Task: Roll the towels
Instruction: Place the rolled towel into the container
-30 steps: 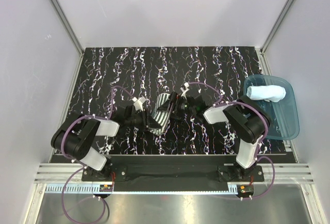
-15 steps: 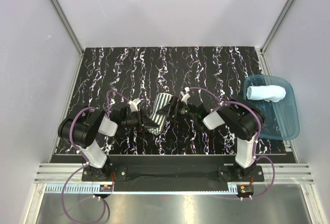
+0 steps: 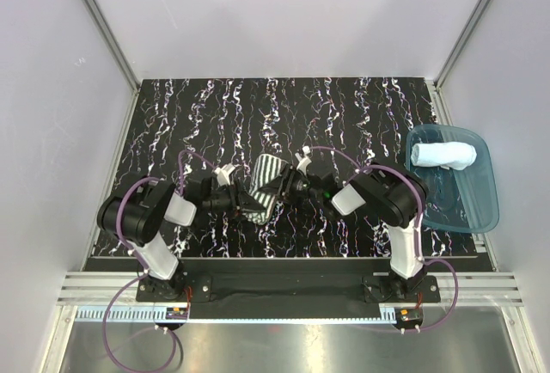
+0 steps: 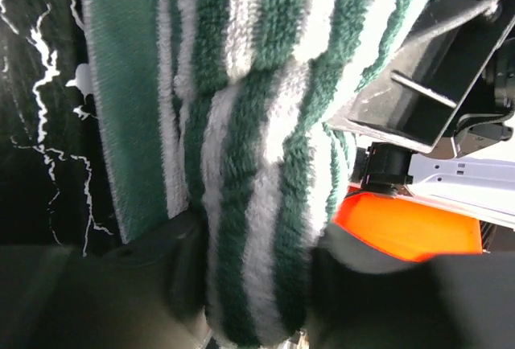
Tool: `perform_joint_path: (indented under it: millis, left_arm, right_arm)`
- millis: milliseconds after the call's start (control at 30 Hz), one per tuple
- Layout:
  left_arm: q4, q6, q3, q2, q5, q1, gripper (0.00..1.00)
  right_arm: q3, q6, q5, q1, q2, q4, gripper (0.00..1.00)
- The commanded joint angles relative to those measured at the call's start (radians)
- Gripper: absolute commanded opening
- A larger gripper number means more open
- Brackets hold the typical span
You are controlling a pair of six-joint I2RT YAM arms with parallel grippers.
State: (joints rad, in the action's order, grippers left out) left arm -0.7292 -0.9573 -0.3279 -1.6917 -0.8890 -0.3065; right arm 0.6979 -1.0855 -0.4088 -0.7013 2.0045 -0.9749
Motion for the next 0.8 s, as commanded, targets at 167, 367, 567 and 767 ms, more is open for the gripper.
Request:
perform_joint_path:
  millis: [167,367,567,767]
  left_arm:
    - [0.437,0.163,-0.052,0.168,0.150,-0.055,0.85]
    - [0.811,0.261,-0.141,0.424,0.249,-0.056,0.96]
    - [1.187,0.382,-0.310,0.633,0.366,-0.056,0.99]
    - [1.381,0.482,-0.448,0.742,0.435,-0.056,0.99]
  right_arm:
    - [0.086,-0.011,-0.021,-0.041,0.019,-0.030,0.20]
    - [0.130,0.035,0.008,-0.026,-0.099,0.120,0.16]
    - [0.132,0.065,0.033,0.115,-0.317,0.293,0.15]
    - [0.138,0.195,0.125,0.278,-0.686,0.661,0.16]
